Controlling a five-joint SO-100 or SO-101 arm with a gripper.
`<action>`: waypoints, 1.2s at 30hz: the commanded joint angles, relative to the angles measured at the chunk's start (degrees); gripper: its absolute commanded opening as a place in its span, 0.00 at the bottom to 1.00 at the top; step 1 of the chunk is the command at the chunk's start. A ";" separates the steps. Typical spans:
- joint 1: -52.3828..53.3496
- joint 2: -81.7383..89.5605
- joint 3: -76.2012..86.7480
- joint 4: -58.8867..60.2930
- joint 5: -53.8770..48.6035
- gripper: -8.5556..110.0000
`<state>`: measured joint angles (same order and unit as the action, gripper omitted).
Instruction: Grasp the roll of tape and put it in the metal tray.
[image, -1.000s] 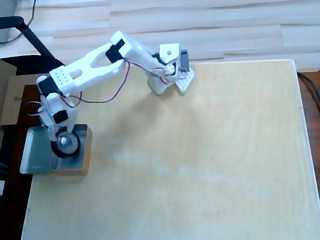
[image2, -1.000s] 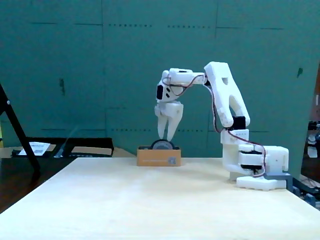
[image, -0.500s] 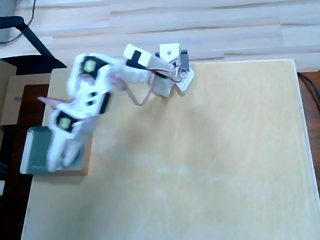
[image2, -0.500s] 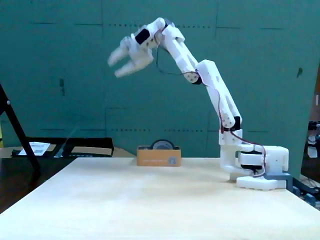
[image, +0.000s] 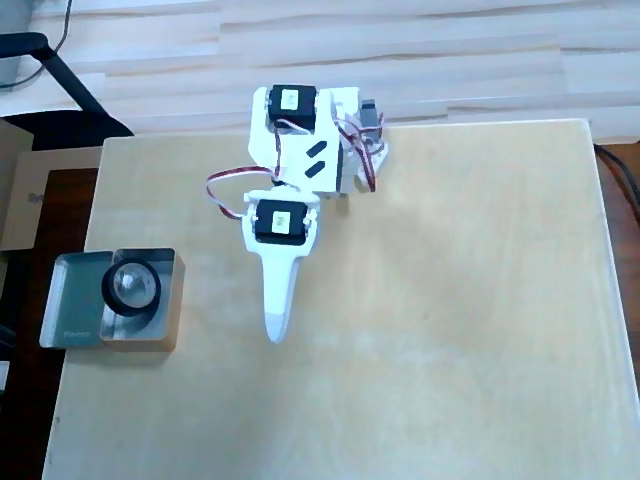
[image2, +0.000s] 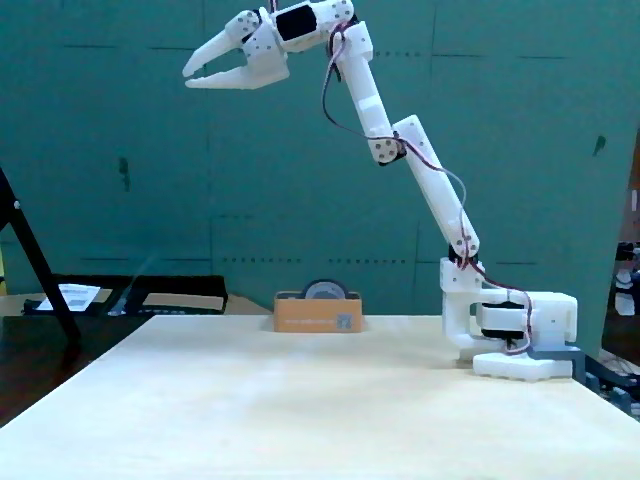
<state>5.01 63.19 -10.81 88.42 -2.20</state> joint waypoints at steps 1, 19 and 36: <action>-0.70 6.24 -0.79 18.98 -0.62 0.07; -0.44 51.42 6.68 18.98 -0.53 0.07; -0.44 88.59 107.14 1.67 3.25 0.07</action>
<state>4.75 148.10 75.67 88.42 -1.49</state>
